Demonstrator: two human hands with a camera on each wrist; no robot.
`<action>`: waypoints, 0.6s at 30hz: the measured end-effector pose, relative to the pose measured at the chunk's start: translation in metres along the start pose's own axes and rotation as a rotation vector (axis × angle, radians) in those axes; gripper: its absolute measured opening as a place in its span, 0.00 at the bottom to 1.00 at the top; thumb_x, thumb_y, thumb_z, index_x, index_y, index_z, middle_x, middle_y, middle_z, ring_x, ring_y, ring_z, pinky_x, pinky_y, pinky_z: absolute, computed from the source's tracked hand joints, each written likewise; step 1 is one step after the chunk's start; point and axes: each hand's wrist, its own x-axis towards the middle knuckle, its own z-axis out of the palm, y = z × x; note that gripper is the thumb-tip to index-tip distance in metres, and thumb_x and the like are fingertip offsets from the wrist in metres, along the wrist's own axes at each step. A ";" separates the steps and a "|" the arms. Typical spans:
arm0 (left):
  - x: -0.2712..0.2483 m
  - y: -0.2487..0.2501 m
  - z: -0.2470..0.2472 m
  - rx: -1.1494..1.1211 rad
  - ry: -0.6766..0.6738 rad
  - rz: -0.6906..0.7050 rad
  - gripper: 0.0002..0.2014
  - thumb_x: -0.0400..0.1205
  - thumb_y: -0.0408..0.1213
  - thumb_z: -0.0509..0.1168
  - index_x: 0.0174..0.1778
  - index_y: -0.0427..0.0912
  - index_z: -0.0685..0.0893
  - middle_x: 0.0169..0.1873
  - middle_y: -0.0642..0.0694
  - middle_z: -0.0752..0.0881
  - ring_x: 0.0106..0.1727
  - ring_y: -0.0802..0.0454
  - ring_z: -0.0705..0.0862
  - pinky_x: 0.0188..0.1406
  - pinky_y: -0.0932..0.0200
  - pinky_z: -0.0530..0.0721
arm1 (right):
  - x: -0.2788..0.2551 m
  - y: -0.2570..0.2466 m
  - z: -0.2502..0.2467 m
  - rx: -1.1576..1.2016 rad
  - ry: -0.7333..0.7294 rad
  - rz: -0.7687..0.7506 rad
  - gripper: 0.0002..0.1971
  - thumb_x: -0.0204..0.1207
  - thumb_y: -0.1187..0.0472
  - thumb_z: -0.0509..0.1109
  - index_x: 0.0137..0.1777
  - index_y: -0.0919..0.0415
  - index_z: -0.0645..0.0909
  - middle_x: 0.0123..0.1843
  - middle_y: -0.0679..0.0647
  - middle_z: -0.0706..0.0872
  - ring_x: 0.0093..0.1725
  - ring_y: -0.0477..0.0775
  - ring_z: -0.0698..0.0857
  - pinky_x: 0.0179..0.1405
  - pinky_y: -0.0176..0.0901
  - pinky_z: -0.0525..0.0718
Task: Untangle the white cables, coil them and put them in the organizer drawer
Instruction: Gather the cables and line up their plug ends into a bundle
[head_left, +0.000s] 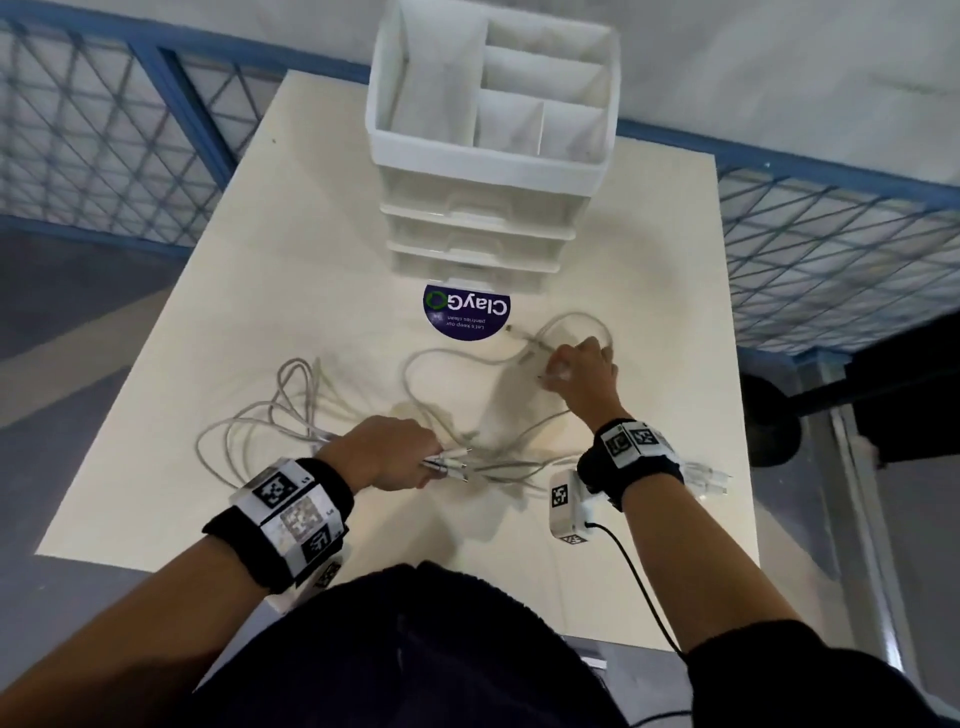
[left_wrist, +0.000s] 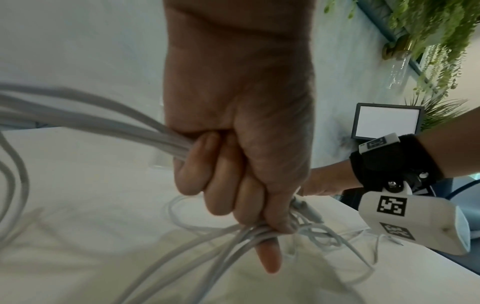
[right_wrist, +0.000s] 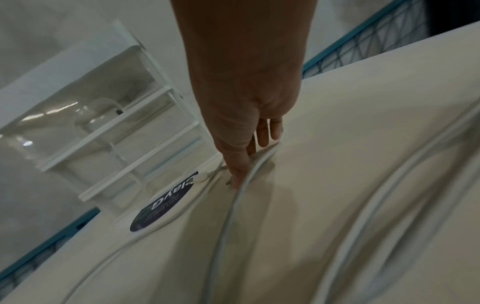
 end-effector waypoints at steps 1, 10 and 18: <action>0.001 -0.001 0.001 -0.013 -0.002 0.005 0.12 0.80 0.46 0.60 0.43 0.44 0.86 0.48 0.42 0.88 0.51 0.41 0.85 0.47 0.53 0.77 | 0.000 -0.002 0.000 0.034 0.019 0.022 0.16 0.71 0.54 0.75 0.54 0.61 0.82 0.61 0.64 0.76 0.66 0.65 0.71 0.63 0.56 0.71; 0.008 -0.006 0.002 -0.047 0.020 0.014 0.16 0.81 0.52 0.61 0.49 0.42 0.84 0.50 0.40 0.87 0.54 0.41 0.84 0.42 0.57 0.70 | 0.007 -0.008 -0.019 0.145 0.078 0.115 0.10 0.76 0.67 0.65 0.53 0.71 0.81 0.55 0.68 0.86 0.59 0.67 0.82 0.54 0.47 0.75; -0.001 -0.011 -0.021 -0.365 0.243 0.162 0.16 0.79 0.52 0.65 0.51 0.42 0.81 0.49 0.44 0.87 0.52 0.48 0.84 0.43 0.63 0.73 | -0.015 -0.028 -0.079 0.190 0.238 0.246 0.12 0.72 0.60 0.69 0.31 0.66 0.77 0.29 0.60 0.76 0.36 0.59 0.75 0.40 0.43 0.75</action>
